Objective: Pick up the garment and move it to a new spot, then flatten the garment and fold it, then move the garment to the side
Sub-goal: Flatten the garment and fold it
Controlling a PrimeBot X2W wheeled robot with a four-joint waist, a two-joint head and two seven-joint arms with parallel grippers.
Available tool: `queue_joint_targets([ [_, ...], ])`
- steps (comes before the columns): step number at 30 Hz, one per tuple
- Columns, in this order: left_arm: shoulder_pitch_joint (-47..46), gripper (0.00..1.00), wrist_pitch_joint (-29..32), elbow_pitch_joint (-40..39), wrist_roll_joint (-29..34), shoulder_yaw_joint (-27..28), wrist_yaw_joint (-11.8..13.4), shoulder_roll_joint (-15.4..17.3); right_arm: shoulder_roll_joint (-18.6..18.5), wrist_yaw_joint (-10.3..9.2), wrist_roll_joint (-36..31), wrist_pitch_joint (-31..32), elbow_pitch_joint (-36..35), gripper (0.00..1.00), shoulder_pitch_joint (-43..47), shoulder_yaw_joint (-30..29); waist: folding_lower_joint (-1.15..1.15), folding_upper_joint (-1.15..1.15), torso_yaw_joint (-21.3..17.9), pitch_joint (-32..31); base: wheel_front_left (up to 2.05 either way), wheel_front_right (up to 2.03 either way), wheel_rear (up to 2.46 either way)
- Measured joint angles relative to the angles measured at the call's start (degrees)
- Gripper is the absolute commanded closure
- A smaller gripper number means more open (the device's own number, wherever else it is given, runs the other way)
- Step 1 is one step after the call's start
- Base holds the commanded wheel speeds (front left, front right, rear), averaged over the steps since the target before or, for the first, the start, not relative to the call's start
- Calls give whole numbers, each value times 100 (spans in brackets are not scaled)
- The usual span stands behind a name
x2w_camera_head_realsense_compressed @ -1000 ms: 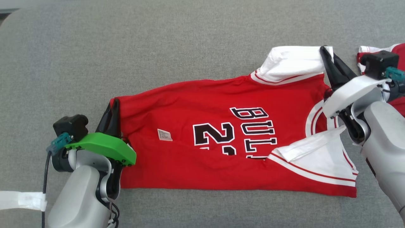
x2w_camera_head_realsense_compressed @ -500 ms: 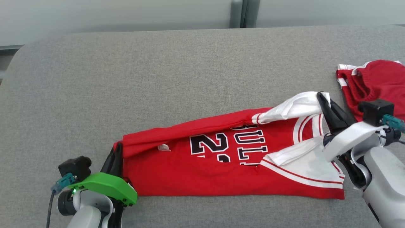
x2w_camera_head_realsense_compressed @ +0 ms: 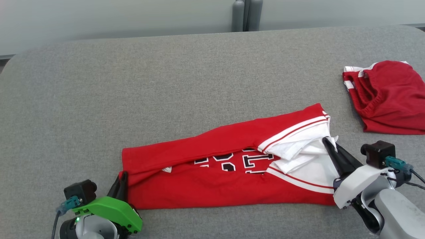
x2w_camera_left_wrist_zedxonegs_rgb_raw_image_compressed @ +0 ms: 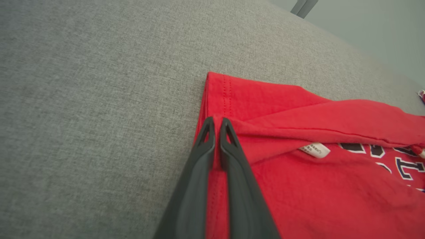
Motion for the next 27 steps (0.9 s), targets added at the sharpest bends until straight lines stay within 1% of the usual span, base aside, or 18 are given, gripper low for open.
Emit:
queue_joint_targets([
  [1,53,76,66,10,-7,-36,0,11,-59,0,-132,0,5,97,70,27,0,0,-31,-7,0,0,0],
  [2,67,42,66,8,-7,-41,0,11,-130,0,-204,0,5,91,99,42,0,0,-36,-10,0,0,0],
  [3,72,0,70,7,-7,-37,1,21,-186,0,-278,0,4,80,127,38,0,0,-39,-11,0,0,0],
  [4,76,0,104,-2,-8,-31,1,45,-223,0,-337,0,3,72,157,37,0,0,-41,-13,0,0,0],
  [5,84,0,110,-13,-30,-12,3,66,-234,0,-358,0,-4,44,182,34,0,0,-43,-16,0,0,0],
  [6,107,0,111,-30,-55,11,18,90,-235,0,-374,0,-31,29,216,26,0,0,-45,-20,0,0,0],
  [7,147,0,123,-48,-64,19,32,115,-241,0,-403,0,-53,0,263,24,0,0,-47,-25,0,0,0],
  [11,379,0,152,-202,-74,88,47,170,-348,0,-447,0,-98,0,541,-56,0,0,-50,-55,0,0,0],
  [16,404,0,-186,-506,-82,456,58,270,-424,-10,-438,0,-140,0,899,-231,0,0,-58,-138,0,0,0],
  [17,404,0,-260,-581,-81,504,59,268,-457,-43,-438,0,-153,0,967,-279,0,0,-65,-161,0,0,0],
  [19,404,0,-350,-720,-73,538,60,260,-553,-49,-434,1,-162,0,1056,-372,0,0,-87,-206,0,0,0],
  [22,399,0,-408,-925,-33,537,75,238,-584,-53,-417,1,-276,0,1073,-516,0,0,-144,-266,0,0,0],
  [23,394,0,-439,-979,12,514,75,224,-559,-88,-407,1,-357,0,1072,-534,0,0,-163,-289,0,0,0],
  [27,391,0,-454,-1195,123,344,75,79,-458,-77,-111,1,-413,0,1061,-691,0,0,-218,-386,0,0,0],
])
